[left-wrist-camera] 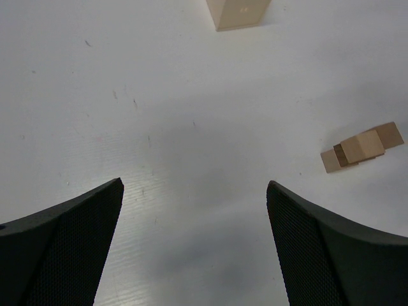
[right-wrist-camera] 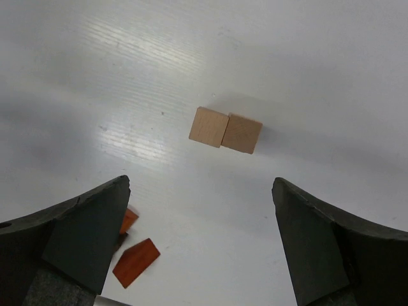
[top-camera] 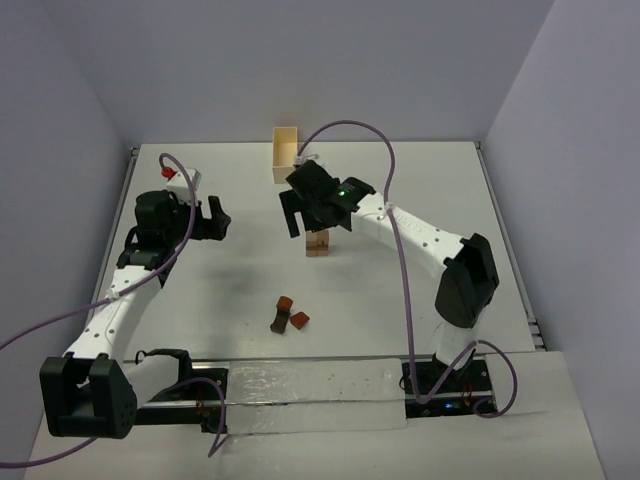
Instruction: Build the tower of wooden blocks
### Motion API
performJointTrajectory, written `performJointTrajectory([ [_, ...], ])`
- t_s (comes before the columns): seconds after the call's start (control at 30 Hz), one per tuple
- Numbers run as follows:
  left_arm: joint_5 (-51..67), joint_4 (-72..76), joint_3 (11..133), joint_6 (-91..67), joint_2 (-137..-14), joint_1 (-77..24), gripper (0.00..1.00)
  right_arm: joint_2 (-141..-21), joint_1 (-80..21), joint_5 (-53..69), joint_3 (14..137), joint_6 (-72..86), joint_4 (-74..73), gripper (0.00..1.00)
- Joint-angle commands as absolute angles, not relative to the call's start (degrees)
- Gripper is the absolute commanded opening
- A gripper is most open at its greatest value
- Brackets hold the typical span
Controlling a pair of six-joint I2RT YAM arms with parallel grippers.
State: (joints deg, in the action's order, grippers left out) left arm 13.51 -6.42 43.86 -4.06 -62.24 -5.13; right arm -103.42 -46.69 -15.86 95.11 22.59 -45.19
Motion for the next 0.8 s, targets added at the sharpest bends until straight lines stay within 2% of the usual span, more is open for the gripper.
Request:
performJointTrajectory([
  [0.0, 27.9, -10.2, 47.6, 4.0, -61.1, -4.7, 0.99, -97.9, -43.2, -3.6, 96.7, 0.6, -39.4, 1.00],
  [0.07, 33.8, -12.9, 48.7, 8.9, -61.2, -4.7, 0.99, -95.0, -40.1, 12.1, 95.6, -7.8, -37.7, 1.00],
  [0.17, 42.7, -17.9, 50.1, 14.0, -61.5, -4.7, 0.99, -95.9, -35.3, 22.8, 98.7, -20.6, -40.6, 1.00],
  [0.27, 45.8, -19.3, 50.3, 15.5, -62.0, -4.7, 0.99, -98.6, -33.1, 28.9, 101.2, -30.3, -46.9, 1.00],
  [0.53, 44.6, -18.7, 50.8, 15.3, -63.6, -4.7, 0.99, -102.7, -32.3, 29.9, 96.9, -48.8, -47.9, 1.00],
  [0.77, 43.9, -18.4, 49.6, 15.5, -64.0, -4.7, 0.99, -110.8, -32.3, 31.8, 103.2, -57.6, -55.3, 0.99],
])
